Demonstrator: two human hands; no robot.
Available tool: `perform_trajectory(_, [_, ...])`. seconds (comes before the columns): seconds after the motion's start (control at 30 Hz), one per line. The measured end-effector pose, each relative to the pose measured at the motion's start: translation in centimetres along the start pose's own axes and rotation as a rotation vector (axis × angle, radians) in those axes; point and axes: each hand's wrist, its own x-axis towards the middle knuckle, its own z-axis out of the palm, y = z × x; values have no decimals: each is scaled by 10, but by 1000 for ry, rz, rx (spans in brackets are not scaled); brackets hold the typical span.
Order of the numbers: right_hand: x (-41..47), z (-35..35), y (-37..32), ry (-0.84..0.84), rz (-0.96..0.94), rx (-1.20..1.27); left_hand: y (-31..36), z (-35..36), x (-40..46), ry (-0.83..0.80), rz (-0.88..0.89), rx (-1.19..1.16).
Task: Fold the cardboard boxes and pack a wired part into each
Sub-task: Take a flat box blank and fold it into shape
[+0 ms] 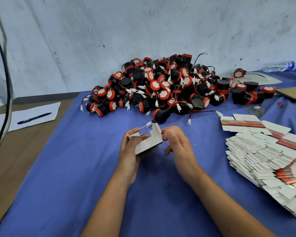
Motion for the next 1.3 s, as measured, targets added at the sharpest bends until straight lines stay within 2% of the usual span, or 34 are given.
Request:
perform_trajectory(0.1, [5, -8, -3, -51, 90, 22, 6, -10, -1, -128, -21, 80])
perform_trajectory(0.17, [6, -14, -3, -173, 144, 41, 7, -10, -2, -218, -45, 137])
perform_trajectory(0.23, [7, -18, -2, -309, 186, 56, 6, -11, -2, -243, -81, 161])
perform_trajectory(0.3, [6, -19, -2, -322, 209, 14, 5, -10, -3, -239, -113, 178])
perform_trajectory(0.4, [4, -15, -3, -196, 206, 17, 4, 0, -5, -124, -58, 227])
perform_trajectory(0.53, [-2, -4, -3, -90, 219, 104, -6, 21, -9, 137, 224, 252])
perform_trajectory(0.63, [-9, 14, -1, -46, 171, -87, -17, 33, -14, 163, 256, 112])
perform_trajectory(0.7, [-11, 19, 0, -83, 138, -209, -18, 33, -12, 144, 248, 39])
perform_trajectory(0.87, [-13, 12, -4, -370, 140, -153, -10, 17, -1, 224, 358, 133])
perform_trajectory(0.93, [-12, 12, -5, -326, 102, -161, -7, 11, 2, 244, 413, 203])
perform_trajectory(1.0, [-8, 10, -6, -198, 112, -99, -3, 5, 1, 241, 482, 343])
perform_trajectory(1.1, [-2, 4, -8, -146, 105, 27, 1, 8, -6, 120, 554, 541])
perform_trajectory(1.17, [-1, 2, -6, -113, 95, 45, 0, 14, -10, 28, 531, 523])
perform_trajectory(1.3, [-2, 3, -1, -38, 119, 82, -3, 22, -13, -31, 433, 393])
